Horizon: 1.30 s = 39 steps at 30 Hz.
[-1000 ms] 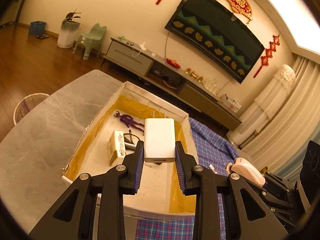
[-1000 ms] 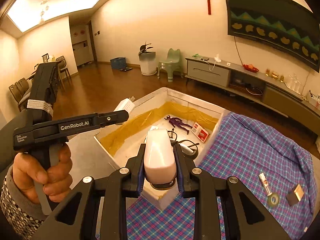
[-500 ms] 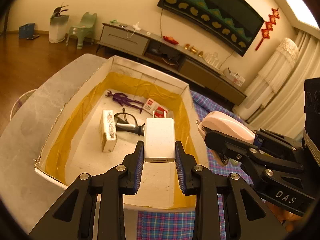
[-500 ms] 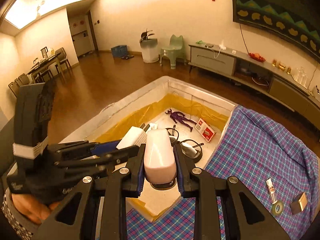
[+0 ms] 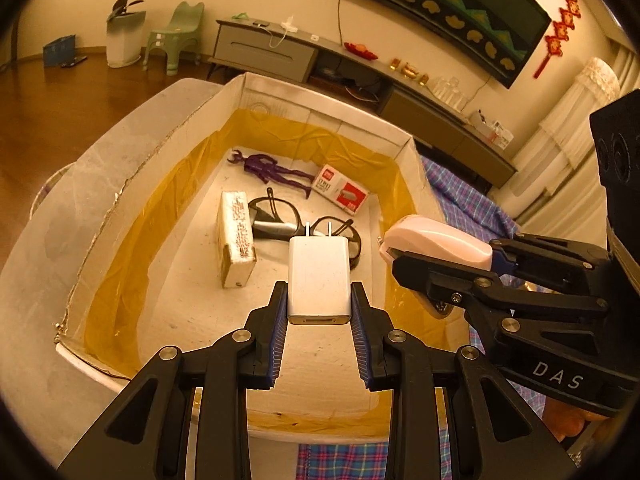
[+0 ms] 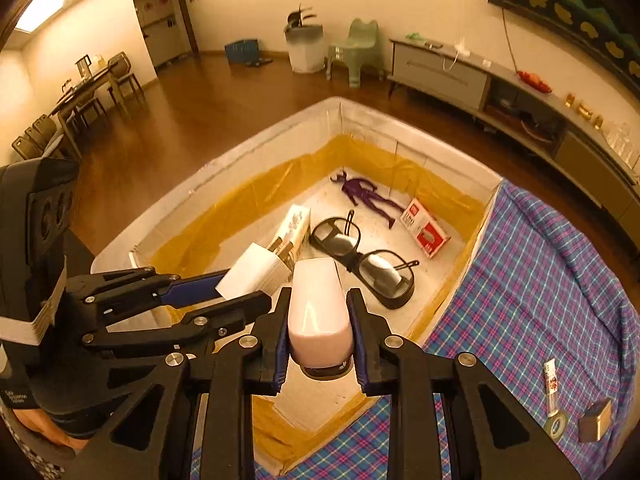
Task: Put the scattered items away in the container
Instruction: 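Lower both grippers into the box and open them, dropping charger and stapler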
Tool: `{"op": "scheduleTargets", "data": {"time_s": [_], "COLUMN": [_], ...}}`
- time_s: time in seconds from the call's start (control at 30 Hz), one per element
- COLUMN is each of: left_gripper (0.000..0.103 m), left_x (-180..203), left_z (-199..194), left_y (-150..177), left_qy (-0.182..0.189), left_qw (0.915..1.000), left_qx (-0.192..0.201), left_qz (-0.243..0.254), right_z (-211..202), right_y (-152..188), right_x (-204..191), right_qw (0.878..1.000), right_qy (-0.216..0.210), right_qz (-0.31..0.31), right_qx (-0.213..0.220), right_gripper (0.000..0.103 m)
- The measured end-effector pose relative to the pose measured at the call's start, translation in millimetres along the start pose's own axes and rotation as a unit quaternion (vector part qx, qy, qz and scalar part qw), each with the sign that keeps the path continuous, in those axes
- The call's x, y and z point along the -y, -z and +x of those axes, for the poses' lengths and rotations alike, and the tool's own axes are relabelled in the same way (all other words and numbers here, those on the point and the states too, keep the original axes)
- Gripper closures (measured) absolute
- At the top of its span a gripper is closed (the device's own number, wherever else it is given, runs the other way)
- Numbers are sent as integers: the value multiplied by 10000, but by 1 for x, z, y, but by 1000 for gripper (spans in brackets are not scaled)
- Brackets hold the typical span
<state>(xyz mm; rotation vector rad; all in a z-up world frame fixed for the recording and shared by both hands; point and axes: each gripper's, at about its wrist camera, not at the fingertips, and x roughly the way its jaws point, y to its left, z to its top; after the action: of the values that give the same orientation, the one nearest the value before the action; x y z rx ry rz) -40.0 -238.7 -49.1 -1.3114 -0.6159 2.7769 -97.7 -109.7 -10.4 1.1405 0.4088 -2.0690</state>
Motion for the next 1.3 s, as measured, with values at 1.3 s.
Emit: {"op": "scheduleTargets", "data": {"time_s": [1.3], "left_gripper": [57], "left_x": [-14], "left_z": [29], "left_y": [-14], "left_qy": [-607], "left_qw": [9964], "left_qx": [-540], "left_qz": [247], "right_z": [53], "right_y": [15], "right_x": [-13], "right_qw": [9855], "right_qy": [72], "right_qz": [-1092], "right_qx": [-1294], "right_gripper": [74]}}
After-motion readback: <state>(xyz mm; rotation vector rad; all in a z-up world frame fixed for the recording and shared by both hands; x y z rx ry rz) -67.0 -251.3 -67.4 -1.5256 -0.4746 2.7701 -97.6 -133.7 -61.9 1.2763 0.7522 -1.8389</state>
